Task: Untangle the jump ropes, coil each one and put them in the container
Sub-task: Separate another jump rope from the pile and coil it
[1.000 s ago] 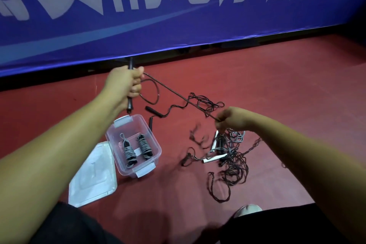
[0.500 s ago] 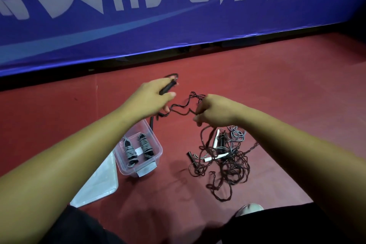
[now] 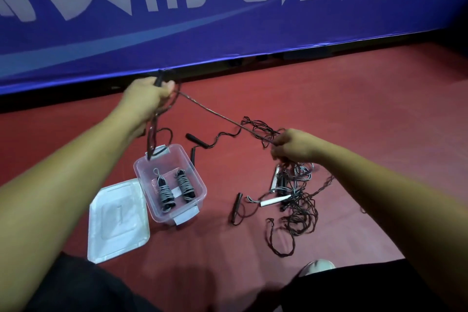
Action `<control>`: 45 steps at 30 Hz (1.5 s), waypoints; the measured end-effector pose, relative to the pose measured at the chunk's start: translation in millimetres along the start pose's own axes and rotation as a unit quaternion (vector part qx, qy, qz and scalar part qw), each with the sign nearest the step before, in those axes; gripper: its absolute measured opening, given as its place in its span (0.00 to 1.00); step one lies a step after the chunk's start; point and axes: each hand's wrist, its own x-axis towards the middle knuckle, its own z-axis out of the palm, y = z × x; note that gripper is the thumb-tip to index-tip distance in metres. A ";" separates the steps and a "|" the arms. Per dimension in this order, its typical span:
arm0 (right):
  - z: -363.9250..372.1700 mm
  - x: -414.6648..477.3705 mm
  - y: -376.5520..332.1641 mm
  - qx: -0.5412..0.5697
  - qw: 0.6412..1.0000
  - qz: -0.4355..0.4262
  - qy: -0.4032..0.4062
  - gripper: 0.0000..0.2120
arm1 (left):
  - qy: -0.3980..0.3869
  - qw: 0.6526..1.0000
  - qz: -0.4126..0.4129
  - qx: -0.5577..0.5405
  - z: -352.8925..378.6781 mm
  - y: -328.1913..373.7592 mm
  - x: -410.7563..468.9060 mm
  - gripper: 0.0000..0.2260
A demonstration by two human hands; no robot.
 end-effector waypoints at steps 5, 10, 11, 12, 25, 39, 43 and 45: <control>5.3 2.7 10.1 -0.014 1.000 -0.003 0.028 0.12 | -0.008 0.950 -0.029 0.309 -17.0 -33.6 20.0 0.13; 0.1 -0.5 -32.5 -0.025 0.999 -0.029 0.033 0.15 | -0.092 0.786 0.023 0.611 -1.1 -34.8 11.8 0.13; 0.4 -1.5 -40.6 -0.041 0.998 -0.034 0.021 0.16 | -0.087 0.797 0.052 0.595 7.0 -31.8 6.4 0.13; 2.2 -2.4 -48.1 -0.053 0.998 -0.035 0.008 0.16 | -0.081 0.817 0.089 0.564 16.6 -27.4 0.0 0.11; 0.4 -9.1 -58.4 -0.004 0.993 -0.105 0.057 0.11 | -0.146 0.965 0.056 0.211 50.0 -2.1 -28.2 0.14; -9.4 1.0 -2.3 -0.015 0.997 -0.014 0.079 0.14 | 0.025 0.911 0.033 0.410 -18.2 -31.0 17.2 0.06; -6.4 -9.9 -38.4 -0.005 0.997 -0.045 0.065 0.14 | -0.123 0.934 0.073 0.327 13.3 -12.6 -16.1 0.04; -0.9 -13.4 -57.6 -0.017 0.996 -0.073 0.047 0.12 | -0.225 0.938 0.086 0.249 38.1 -4.4 -36.4 0.06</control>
